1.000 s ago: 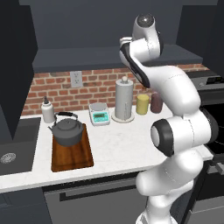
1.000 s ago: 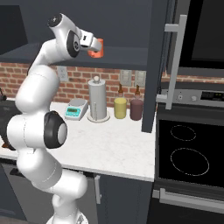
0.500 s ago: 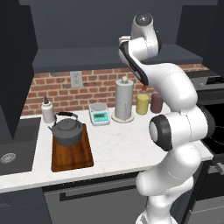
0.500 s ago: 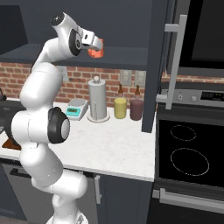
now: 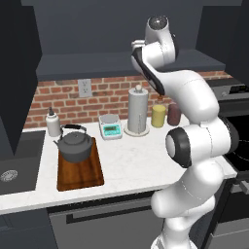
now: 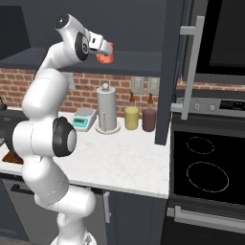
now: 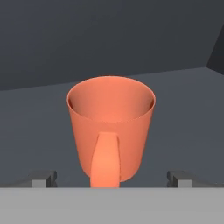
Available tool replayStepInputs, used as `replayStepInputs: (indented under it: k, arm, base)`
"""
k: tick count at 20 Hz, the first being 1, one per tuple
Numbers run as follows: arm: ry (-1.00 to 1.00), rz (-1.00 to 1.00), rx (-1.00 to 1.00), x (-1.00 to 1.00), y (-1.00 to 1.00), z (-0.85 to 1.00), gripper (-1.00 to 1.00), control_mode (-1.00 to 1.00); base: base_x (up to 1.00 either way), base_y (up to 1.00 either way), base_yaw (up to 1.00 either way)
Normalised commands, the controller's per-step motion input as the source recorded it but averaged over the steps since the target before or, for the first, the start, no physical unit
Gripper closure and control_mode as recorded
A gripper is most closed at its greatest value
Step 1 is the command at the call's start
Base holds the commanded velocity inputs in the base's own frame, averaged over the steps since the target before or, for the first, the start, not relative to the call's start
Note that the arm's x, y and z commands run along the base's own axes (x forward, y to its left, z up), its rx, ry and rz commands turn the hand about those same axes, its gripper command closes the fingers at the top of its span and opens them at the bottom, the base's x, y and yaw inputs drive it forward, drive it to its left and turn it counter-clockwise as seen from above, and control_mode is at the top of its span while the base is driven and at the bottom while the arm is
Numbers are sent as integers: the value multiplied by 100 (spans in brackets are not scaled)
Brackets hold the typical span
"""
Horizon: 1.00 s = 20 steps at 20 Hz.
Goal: Pick the kettle from the counter and place it on the tray. Then pick the mug from the cabinet and place it on the tray. Then close the cabinet doors.
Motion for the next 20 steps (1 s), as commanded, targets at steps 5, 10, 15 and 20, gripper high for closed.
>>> replayStepInputs:
  k: [5, 10, 15, 20]
  arm:
    - [-2, -2, 0, 8, 0, -6, -100, -100]
    - [0, -1, 0, 2, 0, 0, -100, -100]
    - [0, -2, 0, 14, 0, -6, -100, -100]
    - [0, -1, 0, 21, 0, -5, -100, -100]
  base:
    - [0, 0, 0]
    - [0, 0, 0]
    - [0, 0, 0]
    - [0, 0, 0]
